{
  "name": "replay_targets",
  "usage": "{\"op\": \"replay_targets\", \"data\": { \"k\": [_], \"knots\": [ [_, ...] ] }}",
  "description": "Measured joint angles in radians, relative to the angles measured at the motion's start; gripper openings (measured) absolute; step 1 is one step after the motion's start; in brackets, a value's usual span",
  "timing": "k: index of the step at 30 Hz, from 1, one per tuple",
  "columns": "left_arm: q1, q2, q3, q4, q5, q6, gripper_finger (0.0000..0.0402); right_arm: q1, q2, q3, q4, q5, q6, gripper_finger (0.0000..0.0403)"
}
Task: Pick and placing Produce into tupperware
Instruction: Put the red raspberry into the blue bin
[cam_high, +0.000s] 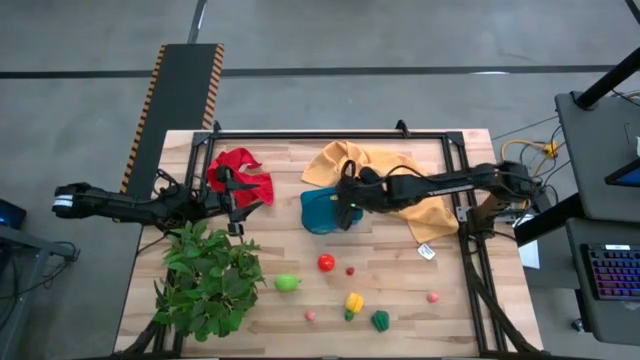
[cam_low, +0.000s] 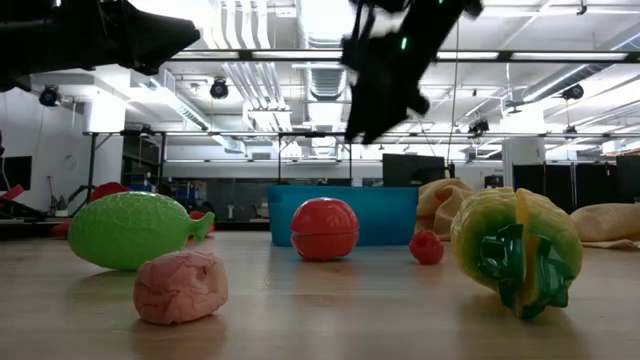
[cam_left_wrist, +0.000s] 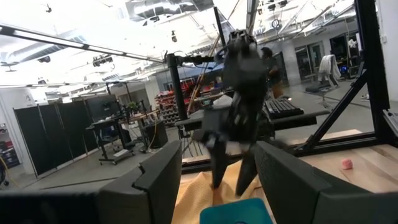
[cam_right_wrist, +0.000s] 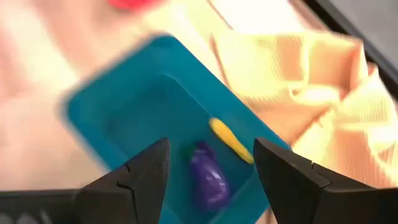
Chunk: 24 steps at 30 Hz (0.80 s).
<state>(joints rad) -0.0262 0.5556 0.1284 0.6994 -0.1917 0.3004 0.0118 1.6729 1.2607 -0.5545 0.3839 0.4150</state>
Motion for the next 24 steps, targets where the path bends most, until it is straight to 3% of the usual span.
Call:
{"op": "replay_targets", "data": {
  "k": [11,18,24],
  "knots": [
    [0.0,0.012,0.0,-0.001,-0.003,0.002,0.019,0.27,-0.199,-0.02,0.012,-0.001,-0.004,0.0221],
    [0.0,0.013,0.003,0.002,-0.004,0.001,0.019,0.417,-0.131,-0.053,0.01,-0.001,0.041,0.0221],
    [0.0,0.016,0.003,0.001,-0.004,0.001,0.019,0.461,-0.01,-0.053,0.017,0.0,0.055,0.0221]
  ]
}}
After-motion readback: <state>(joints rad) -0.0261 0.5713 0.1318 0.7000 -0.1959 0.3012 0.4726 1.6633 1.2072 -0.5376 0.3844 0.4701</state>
